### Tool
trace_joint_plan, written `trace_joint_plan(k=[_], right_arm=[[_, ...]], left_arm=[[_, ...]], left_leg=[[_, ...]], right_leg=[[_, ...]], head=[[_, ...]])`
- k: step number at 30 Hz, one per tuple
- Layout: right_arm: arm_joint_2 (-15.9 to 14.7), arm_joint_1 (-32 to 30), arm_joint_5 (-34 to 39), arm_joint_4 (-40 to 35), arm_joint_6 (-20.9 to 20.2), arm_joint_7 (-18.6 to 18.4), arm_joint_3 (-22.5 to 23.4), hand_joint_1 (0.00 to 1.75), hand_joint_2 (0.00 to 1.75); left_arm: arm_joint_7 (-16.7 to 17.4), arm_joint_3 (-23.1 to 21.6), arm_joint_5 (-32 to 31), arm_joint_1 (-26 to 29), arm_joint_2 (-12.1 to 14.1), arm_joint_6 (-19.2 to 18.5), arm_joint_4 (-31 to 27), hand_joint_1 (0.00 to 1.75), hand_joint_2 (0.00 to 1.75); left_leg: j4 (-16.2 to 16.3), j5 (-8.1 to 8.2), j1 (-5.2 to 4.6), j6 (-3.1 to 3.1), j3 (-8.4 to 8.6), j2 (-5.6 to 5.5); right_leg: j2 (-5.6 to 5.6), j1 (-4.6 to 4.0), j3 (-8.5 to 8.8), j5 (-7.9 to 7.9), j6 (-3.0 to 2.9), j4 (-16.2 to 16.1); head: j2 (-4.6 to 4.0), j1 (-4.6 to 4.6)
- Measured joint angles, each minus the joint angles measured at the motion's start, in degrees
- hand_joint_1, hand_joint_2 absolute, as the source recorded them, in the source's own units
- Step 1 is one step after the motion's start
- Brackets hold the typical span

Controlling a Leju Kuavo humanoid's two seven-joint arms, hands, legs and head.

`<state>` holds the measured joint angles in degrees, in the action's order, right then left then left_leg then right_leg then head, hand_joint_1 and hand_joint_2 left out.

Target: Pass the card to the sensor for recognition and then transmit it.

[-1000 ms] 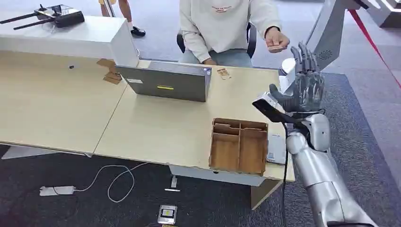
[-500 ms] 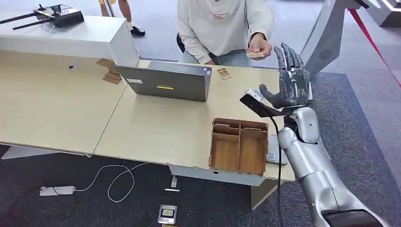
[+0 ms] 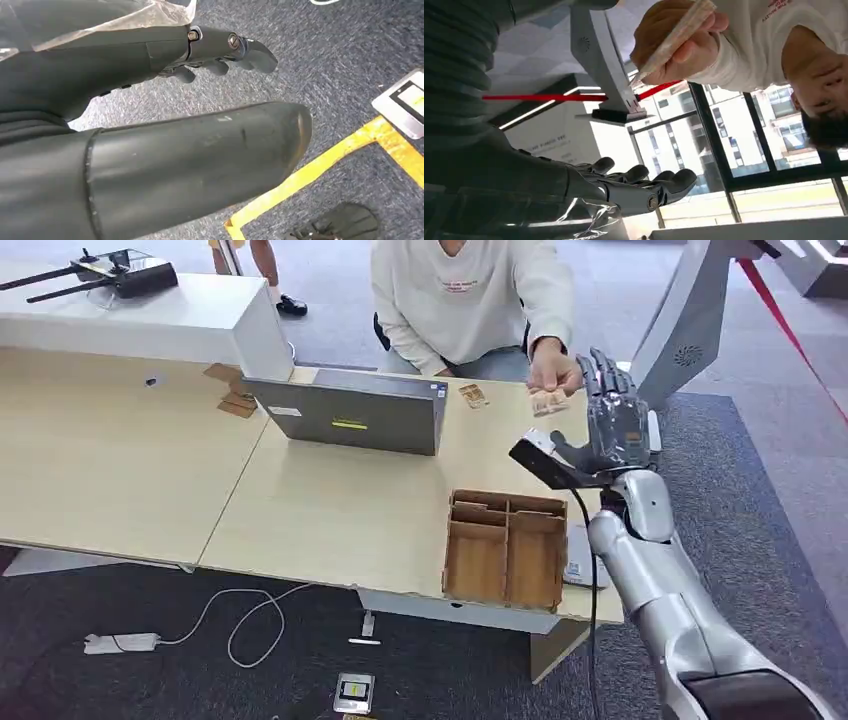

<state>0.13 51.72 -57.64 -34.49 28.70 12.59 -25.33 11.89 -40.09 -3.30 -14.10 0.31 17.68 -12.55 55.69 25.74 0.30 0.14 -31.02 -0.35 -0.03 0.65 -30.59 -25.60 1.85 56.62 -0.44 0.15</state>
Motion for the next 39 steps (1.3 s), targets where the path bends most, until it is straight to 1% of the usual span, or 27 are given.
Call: trace_joint_plan(k=[6, 10, 11, 12, 13, 14, 22, 39], right_arm=[[0.0, 0.4, -0.1, 2.2, 0.1, 0.0, 0.0, 0.0, 1.75], [0.0, 0.8, 0.1, 3.3, 0.5, 0.7, 0.0, 0.0, 1.75], [0.0, 0.9, 0.1, 3.5, 0.7, 0.9, 0.0, 0.24, 1.75], [0.1, 1.0, 0.2, 3.6, 0.7, 1.0, 0.0, 0.82, 1.75], [0.2, 1.0, 0.2, 3.8, 0.9, 1.0, 0.0, 0.82, 1.75], [0.2, 1.1, 0.3, 4.0, 0.9, 1.2, 0.0, 1.75, 1.75], [0.4, 1.2, 2.3, 4.9, 0.9, 2.9, 0.0, 1.75, 1.75], [0.9, 1.9, 3.7, 5.4, 0.2, 3.4, 0.1, 1.75, 1.75]], left_arm=[[0.4, -0.9, -0.6, -0.3, -0.1, 0.2, 0.0, 0.0, 0.0], [0.6, -1.0, -0.9, -0.4, -0.2, 0.3, 0.0, 0.0, 0.0], [0.6, -1.1, -0.9, -0.5, -0.3, 0.3, 0.0, 0.0, 0.0], [0.6, -1.2, -0.9, -0.5, -0.3, 0.4, 0.0, 0.0, 0.0], [0.6, -1.3, -1.0, -0.6, -0.3, 0.4, 0.0, 0.0, 0.0], [0.6, -1.3, -1.1, -0.6, -0.4, 0.5, 0.0, 0.0, 0.0], [0.6, -1.4, -1.3, -0.6, -0.5, 1.0, 0.0, 0.0, 0.0], [0.3, -1.4, -1.2, -0.1, -0.8, 1.9, 0.0, 0.0, 0.0]], left_leg=[[0.0, 0.0, 0.0, 0.0, 0.0, 0.0], [0.0, 0.0, 0.0, 0.0, 0.0, 0.0], [0.0, 0.0, 0.0, 0.0, 0.0, 0.0], [0.0, 0.0, 0.0, 0.0, 0.0, 0.0], [0.0, 0.0, 0.0, 0.0, 0.0, 0.0], [0.0, 0.0, 0.0, 0.0, 0.0, 0.0], [0.0, 0.0, 0.0, 0.0, 0.0, 0.0], [0.0, 0.0, 0.0, 0.0, 0.0, 0.0]], right_leg=[[0.0, 0.0, -0.01, 0.0, 0.0, 0.0], [0.0, 0.0, 0.0, 0.0, 0.0, 0.0], [0.0, 0.0, 0.0, 0.0, 0.0, 0.0], [0.0, 0.0, 0.0, 0.0, 0.0, 0.0], [0.0, 0.0, 0.0, 0.0, 0.0, 0.0], [0.0, 0.0, 0.0, 0.0, 0.0, 0.0], [0.0, 0.0, 0.0, 0.0, 0.0, 0.0], [0.0, 0.0, 0.0, 0.0, 0.0, 0.0]], head=[[0.0, 0.0], [0.0, 0.0], [0.0, 0.0], [0.0, -0.02], [0.0, 0.0], [0.0, 0.0], [0.0, -0.02], [0.0, 0.0]])
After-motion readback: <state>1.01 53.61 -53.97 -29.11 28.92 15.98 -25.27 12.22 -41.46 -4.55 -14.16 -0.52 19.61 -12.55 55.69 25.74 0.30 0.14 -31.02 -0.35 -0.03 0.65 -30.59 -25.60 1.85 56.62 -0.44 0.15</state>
